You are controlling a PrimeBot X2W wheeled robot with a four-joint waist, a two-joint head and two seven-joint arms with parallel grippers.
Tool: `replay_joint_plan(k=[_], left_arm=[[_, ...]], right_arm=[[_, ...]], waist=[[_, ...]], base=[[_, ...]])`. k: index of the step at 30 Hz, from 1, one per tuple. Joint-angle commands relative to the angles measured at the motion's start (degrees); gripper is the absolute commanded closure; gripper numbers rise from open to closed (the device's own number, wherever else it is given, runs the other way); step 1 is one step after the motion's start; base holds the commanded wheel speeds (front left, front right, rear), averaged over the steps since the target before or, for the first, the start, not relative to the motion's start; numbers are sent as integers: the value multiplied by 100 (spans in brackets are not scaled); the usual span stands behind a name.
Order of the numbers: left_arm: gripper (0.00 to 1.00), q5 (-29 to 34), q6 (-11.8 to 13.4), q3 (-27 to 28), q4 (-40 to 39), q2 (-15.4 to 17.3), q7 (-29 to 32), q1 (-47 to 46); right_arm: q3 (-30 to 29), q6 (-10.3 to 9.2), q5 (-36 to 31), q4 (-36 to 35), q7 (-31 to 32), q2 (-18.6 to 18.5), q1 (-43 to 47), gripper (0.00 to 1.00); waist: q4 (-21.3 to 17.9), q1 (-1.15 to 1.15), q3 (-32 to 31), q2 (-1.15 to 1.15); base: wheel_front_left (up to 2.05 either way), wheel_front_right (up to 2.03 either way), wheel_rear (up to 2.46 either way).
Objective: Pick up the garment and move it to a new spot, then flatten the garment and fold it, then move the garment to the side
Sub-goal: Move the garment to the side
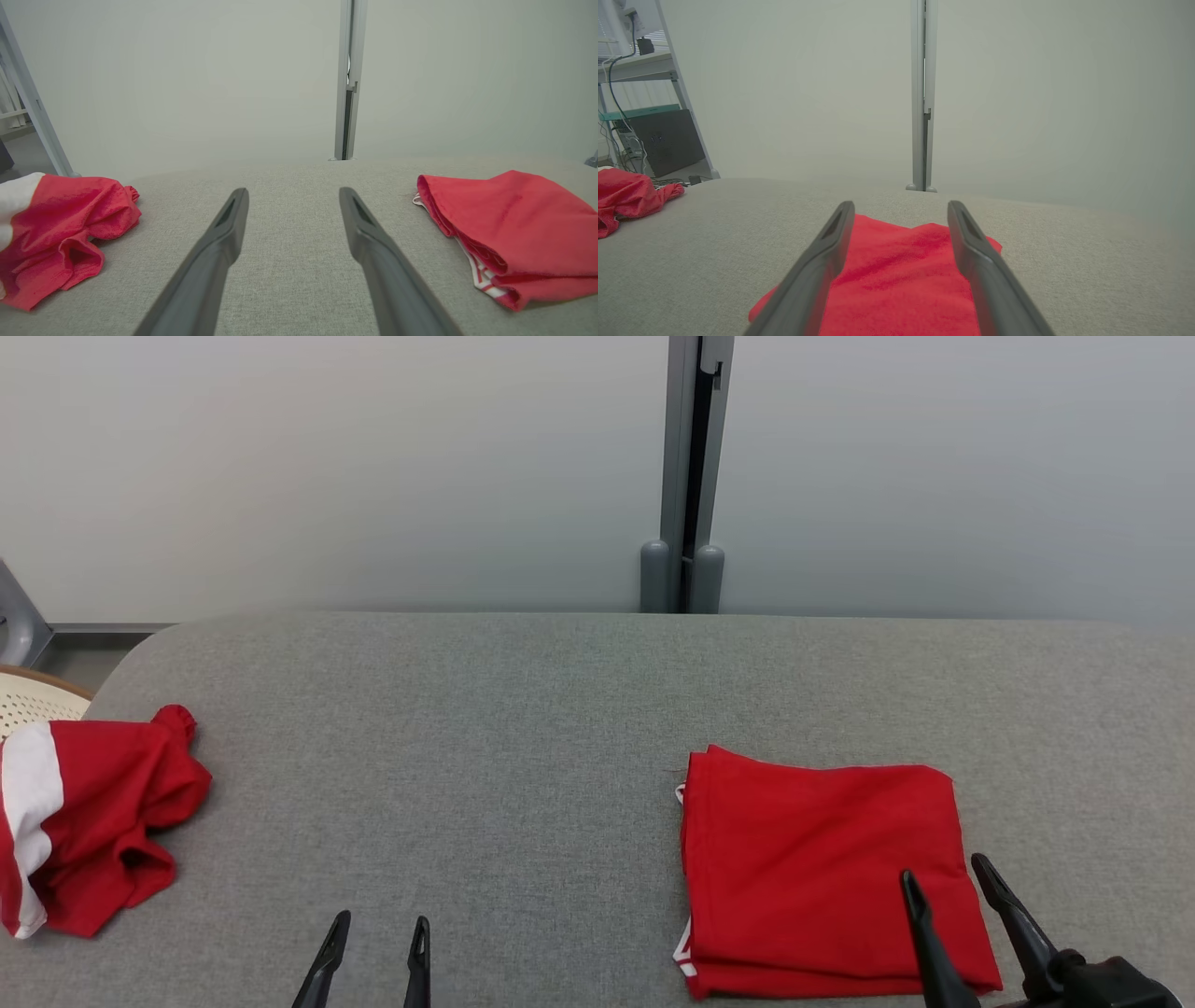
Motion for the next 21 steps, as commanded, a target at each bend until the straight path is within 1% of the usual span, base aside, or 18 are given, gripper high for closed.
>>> replay_joint_plan(k=[1, 5, 8, 11, 14, 18, 21], left_arm=[[0, 18, -7, -16, -10, 13, 1, -134], [0, 82, -120, -99, 3, 12, 1, -278], [0, 124, -173, -165, -8, 14, 1, -394], [0, 130, -191, -205, -45, 16, 1, -514], [0, 114, -234, -251, -36, 14, 1, -615], [0, 93, -246, -315, 11, 16, 1, -771], [0, 77, -236, -371, 12, 15, 1, -852]], right_arm=[[21, -3, 100, 83, -8, -56, -132, 0], [56, -3, 423, 529, -6, -226, -496, 0], [113, -3, 788, 1271, 63, -522, -893, 0], [127, -5, 1271, 1803, 593, -829, -1320, 0], [70, -3, 1733, 2126, 1132, -1086, -1602, 0], [25, -2, 2215, 2395, 1759, -1350, -1856, 0], [51, -2, 2468, 2384, 2019, -1475, -1899, 0]], waist=[[12, 0, 74, 0], [43, 0, 283, 0], [88, 0, 415, 0], [141, 0, 596, 0], [196, 0, 760, 0], [267, 0, 955, 0], [311, 0, 1068, 0]], base=[[0, 0, 0], [0, 0, 0], [0, 0, 0], [0, 0, 0], [0, 0, 0], [0, 0, 0], [0, 0, 0]])
